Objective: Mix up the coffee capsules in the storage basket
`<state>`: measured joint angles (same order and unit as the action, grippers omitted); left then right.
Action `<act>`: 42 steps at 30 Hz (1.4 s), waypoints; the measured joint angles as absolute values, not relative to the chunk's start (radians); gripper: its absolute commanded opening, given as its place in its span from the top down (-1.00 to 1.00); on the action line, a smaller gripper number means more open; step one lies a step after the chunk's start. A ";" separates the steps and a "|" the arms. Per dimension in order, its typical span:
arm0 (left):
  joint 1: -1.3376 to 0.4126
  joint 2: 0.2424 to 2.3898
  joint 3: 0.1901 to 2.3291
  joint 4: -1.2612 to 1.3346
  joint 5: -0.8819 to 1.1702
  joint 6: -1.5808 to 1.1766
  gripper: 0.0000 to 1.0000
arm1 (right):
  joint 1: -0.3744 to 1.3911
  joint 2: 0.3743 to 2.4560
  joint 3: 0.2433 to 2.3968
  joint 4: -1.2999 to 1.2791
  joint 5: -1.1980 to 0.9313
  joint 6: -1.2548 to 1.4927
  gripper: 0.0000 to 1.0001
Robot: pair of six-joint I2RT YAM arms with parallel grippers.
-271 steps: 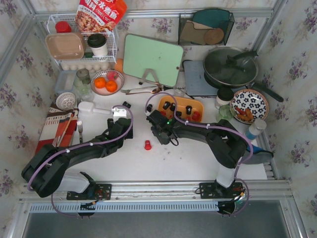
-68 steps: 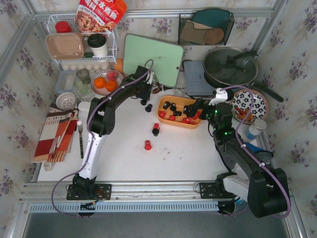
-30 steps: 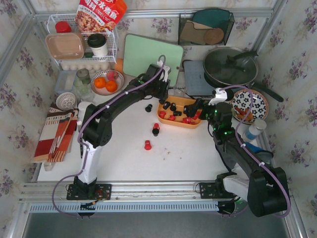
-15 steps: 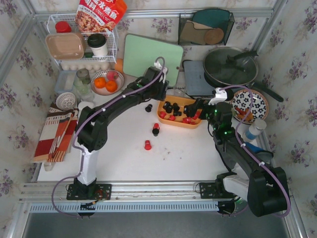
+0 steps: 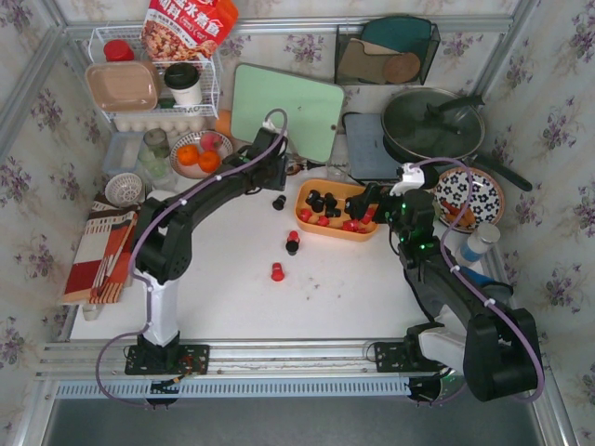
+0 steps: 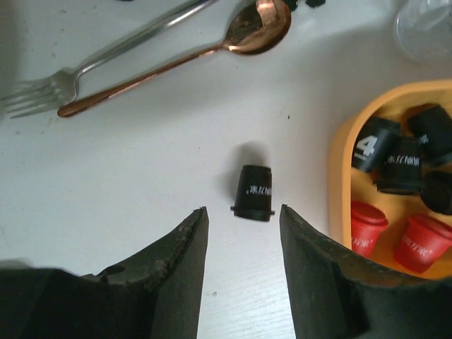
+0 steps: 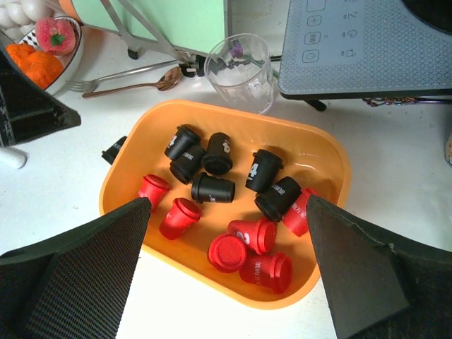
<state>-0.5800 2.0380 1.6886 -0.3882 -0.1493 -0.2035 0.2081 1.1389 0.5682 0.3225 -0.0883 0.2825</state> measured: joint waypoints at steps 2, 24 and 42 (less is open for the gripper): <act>-0.564 2.064 1.731 -0.413 -0.139 -0.212 0.06 | 0.208 1.142 0.569 0.322 -0.089 0.282 -1.00; -0.530 2.344 2.024 -0.633 -0.009 -0.256 0.04 | 0.208 1.165 0.587 0.300 -0.105 0.282 -1.00; -0.530 2.386 2.026 -0.681 -0.033 -0.235 0.37 | 0.208 1.158 0.587 0.301 -0.094 0.286 -1.00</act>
